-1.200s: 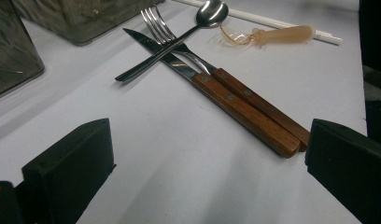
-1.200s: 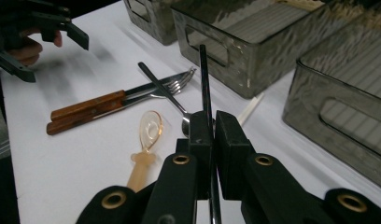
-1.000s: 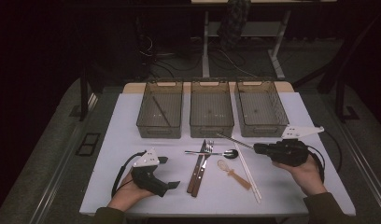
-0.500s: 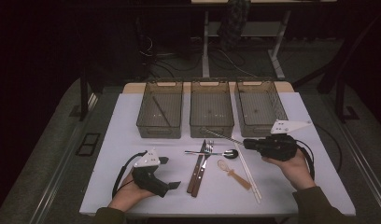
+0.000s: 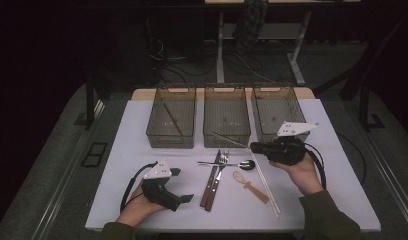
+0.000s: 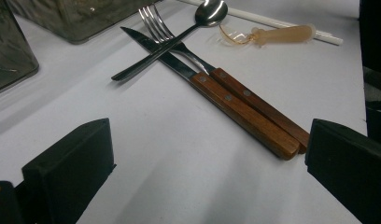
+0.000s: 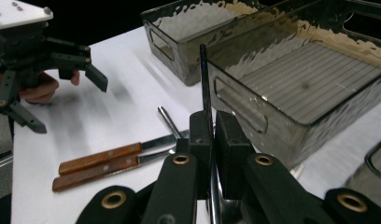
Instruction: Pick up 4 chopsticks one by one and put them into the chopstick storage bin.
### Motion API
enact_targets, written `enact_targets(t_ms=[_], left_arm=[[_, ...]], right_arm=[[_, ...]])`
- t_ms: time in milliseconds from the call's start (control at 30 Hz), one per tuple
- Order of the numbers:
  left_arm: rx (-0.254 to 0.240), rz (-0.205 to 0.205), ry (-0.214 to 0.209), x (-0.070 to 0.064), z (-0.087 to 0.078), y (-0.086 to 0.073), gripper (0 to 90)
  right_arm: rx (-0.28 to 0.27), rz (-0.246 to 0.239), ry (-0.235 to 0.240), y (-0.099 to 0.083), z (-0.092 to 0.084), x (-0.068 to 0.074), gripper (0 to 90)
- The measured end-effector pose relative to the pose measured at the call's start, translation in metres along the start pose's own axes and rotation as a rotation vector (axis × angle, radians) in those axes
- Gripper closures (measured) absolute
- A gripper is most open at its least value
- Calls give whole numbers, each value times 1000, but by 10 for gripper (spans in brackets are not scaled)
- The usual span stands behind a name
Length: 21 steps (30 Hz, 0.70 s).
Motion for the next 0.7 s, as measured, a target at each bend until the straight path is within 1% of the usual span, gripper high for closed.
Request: enact_targets(t_ms=[267, 500, 700], left_arm=[[-4, 2, 1, 0, -1, 0, 0], [-4, 2, -2, 0, -1, 1, 0], [-7, 1, -4, -1, -1, 1, 0]], right_arm=[[-1, 12, -8, 11, 17, -5, 854], [8, 6, -13, 24, 30, -6, 854], [10, 11, -21, 36, 40, -9, 854]])
Point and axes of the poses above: each handheld gripper's, and its own axes: z roughly forward along the jaws, y roughly out of its top, x roughly to its left, the point moved 10 cm from there along z, roughly forward along the jaws, and after that the axes turned 5 degrees about -z, right-handed, at the moved point
